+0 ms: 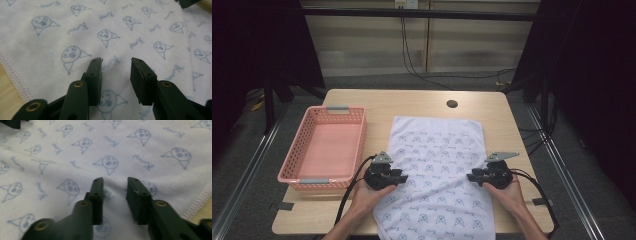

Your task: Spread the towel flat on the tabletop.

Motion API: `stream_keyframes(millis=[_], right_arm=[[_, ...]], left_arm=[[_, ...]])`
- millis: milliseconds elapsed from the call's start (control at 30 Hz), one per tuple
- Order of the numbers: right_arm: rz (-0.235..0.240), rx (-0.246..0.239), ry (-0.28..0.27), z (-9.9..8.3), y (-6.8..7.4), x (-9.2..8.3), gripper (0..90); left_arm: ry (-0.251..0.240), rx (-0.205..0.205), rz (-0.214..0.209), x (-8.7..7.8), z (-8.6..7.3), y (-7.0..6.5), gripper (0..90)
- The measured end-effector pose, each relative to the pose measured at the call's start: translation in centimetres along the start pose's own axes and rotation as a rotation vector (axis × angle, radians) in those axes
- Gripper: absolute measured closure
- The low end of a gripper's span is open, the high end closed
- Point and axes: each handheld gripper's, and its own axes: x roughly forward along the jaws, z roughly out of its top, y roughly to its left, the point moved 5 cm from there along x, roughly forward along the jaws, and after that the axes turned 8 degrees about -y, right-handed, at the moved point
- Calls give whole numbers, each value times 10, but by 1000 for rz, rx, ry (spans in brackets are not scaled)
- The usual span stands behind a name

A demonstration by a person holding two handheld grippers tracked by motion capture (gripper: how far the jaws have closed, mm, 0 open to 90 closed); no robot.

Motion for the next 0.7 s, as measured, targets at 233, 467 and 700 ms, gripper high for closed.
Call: stream_keyframes(millis=[233, 467, 700], right_arm=[[21, 10, 30, -14, 7, -17, 873], [101, 5, 79, -34, 26, -41, 876], [205, -33, 164, -56, 57, -68, 871]], left_arm=[[38, -14, -91, -12, -13, -10, 885], [77, -5, -168, -29, -30, -40, 887], [165, 48, -257, -58, -55, -86, 885]])
